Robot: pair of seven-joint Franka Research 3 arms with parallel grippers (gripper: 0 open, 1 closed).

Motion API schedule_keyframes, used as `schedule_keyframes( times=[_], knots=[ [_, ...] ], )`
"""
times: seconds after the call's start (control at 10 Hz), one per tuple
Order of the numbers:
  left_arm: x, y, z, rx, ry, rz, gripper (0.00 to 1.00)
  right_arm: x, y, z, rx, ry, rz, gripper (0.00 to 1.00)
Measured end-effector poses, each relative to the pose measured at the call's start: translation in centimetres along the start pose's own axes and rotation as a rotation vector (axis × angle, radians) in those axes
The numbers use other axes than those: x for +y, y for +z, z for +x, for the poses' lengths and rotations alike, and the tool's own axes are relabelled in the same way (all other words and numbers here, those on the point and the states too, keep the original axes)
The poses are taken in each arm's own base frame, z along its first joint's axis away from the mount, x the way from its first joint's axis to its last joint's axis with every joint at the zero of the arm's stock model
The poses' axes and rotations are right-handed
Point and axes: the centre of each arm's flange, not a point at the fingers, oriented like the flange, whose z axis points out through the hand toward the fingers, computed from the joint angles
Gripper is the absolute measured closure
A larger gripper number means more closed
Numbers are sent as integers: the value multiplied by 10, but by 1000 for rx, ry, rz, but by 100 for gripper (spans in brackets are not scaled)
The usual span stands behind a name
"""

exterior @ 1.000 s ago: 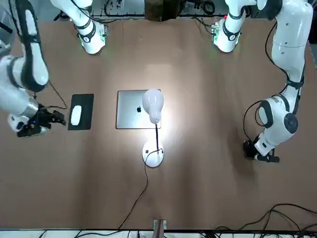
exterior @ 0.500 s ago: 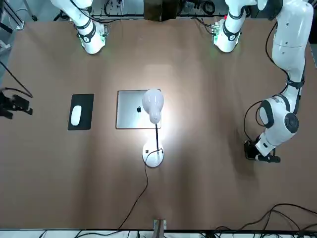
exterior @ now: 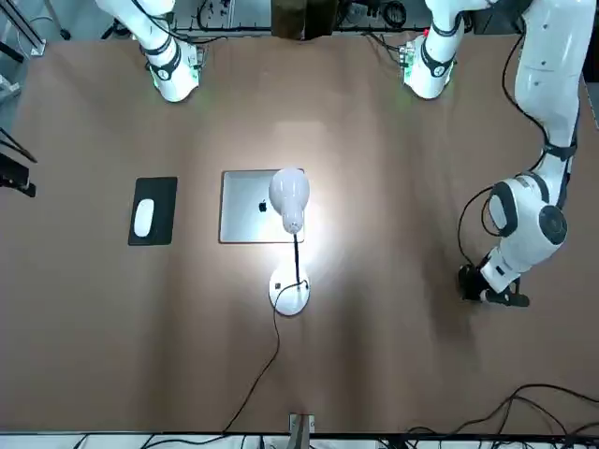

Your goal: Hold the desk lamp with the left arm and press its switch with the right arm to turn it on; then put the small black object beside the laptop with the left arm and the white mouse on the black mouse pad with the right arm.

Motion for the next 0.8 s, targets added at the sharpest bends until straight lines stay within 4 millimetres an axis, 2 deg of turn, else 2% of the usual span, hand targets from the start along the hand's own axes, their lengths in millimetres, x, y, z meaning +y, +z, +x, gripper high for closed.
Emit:
schedule_keyframes(
  times=[0.2,0.4,0.6,0.8],
  knots=[
    [58,-10,-20,-28,-35,-21,20,-10,17,13,7,-6,-10,0],
    [146,-12,-31,-48,-104,-33,20,-9,44,20,7,-7,-11,0],
    [233,-7,-45,-70,-163,-41,20,-8,52,22,23,-6,-15,0],
    [305,-4,-67,-88,-208,-44,20,-11,63,19,58,-8,-20,0]
  ],
)
